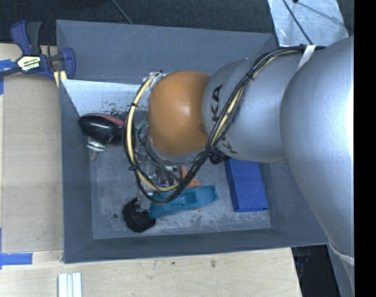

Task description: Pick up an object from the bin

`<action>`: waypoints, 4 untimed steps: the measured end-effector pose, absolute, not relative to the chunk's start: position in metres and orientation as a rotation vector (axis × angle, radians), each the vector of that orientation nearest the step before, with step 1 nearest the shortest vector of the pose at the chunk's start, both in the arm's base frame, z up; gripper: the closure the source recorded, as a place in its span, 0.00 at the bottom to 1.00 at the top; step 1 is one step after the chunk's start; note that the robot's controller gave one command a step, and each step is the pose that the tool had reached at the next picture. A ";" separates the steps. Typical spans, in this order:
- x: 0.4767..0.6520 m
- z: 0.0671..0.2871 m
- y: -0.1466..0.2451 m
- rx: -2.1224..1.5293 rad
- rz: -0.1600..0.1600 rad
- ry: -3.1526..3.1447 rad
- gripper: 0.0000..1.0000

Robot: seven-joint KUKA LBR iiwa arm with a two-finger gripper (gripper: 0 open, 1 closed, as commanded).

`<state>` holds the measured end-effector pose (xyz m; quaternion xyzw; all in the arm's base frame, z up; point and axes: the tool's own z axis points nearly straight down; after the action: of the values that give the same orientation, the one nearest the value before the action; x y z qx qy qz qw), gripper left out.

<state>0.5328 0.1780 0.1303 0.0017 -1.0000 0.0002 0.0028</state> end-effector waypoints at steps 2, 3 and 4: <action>0.517 0.104 0.162 0.121 -0.004 -3.146 0.00; 0.516 0.073 0.130 0.212 -0.005 -3.131 1.00; 0.516 0.073 0.130 0.211 -0.005 -3.131 1.00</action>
Offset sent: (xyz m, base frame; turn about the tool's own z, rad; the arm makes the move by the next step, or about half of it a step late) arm -0.0348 -0.0335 -0.0586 -0.1430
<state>0.5160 0.1301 0.0733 0.0673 -0.9977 -0.0015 0.0017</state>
